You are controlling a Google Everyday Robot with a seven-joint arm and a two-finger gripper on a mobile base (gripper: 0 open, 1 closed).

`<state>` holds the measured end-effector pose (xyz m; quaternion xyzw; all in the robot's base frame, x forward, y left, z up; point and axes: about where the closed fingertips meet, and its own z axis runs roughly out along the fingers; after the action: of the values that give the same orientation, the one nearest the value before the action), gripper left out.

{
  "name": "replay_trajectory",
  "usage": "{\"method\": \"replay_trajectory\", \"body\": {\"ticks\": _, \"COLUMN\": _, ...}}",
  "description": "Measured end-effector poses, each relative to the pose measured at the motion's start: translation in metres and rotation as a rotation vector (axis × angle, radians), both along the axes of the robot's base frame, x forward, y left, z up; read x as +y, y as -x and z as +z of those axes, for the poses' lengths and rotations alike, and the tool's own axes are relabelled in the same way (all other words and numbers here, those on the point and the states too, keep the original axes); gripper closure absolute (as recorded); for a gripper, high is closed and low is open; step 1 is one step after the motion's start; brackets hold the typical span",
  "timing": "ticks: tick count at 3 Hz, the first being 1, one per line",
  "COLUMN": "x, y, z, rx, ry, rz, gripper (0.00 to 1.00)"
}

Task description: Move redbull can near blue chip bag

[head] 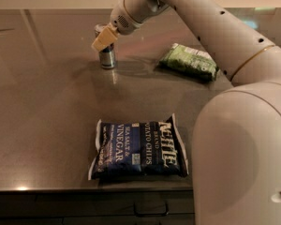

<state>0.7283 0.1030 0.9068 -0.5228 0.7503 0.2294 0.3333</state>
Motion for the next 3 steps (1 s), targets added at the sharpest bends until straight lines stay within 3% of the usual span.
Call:
{"method": "replay_trajectory", "body": {"ticks": 2, "x": -0.005, "y": 0.021, "z": 0.019, "rx": 0.006, "ry": -0.016, "rz": 0.051, "gripper": 0.88}}
{"method": "replay_trajectory", "body": {"ticks": 3, "x": -0.022, "y": 0.05, "z": 0.039, "rx": 0.009, "ry": -0.024, "rz": 0.1, "gripper": 1.0}}
